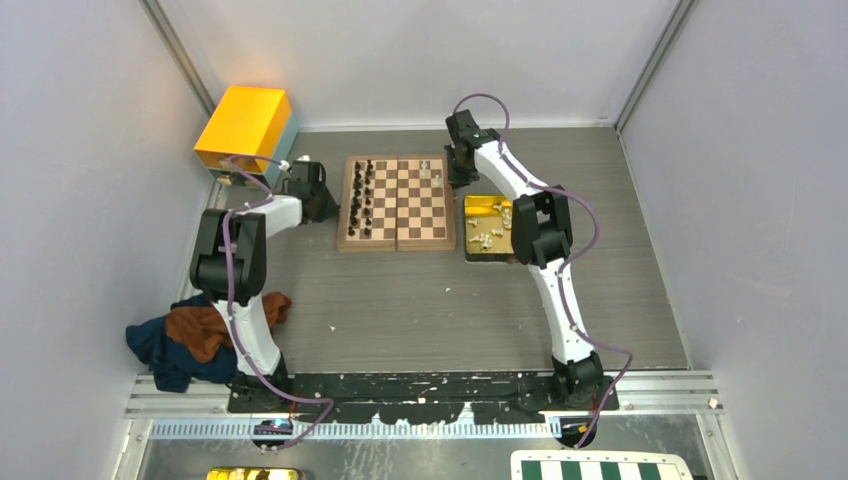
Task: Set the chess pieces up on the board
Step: Move the chessboard to the center of the board.
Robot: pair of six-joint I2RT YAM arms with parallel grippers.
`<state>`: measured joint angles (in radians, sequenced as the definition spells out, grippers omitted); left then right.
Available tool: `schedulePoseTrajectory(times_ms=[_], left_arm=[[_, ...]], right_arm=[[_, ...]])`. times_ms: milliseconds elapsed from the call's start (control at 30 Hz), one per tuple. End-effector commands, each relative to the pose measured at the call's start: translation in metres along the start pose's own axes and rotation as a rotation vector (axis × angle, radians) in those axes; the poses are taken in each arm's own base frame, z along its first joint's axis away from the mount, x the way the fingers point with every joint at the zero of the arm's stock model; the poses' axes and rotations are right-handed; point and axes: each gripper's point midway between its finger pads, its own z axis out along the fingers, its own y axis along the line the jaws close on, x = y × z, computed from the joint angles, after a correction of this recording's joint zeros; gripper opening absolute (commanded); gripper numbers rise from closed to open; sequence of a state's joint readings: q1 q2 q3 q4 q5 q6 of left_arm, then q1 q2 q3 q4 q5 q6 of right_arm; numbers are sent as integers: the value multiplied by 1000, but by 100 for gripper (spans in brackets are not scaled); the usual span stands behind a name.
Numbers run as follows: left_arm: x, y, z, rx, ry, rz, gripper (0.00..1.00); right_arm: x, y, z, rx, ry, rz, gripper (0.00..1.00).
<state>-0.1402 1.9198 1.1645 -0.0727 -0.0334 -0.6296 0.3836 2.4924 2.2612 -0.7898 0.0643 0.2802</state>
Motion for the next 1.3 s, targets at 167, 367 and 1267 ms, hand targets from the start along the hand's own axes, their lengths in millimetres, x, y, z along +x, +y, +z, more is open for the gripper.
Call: schedulePoseTrajectory(times_ms=[167,367,1267], left_arm=[[-17,-27,1,116,-27,-27,14],[-16,-34,-2,160,-27,-28,12],[3,-30,-30,191,-13,-8,11]], right_arm=[[-8,22,-7,-64,-25,0,6],[-3,28,-9,-69,-21,-10,5],[20,61,-30,-79,-17,-95,3]])
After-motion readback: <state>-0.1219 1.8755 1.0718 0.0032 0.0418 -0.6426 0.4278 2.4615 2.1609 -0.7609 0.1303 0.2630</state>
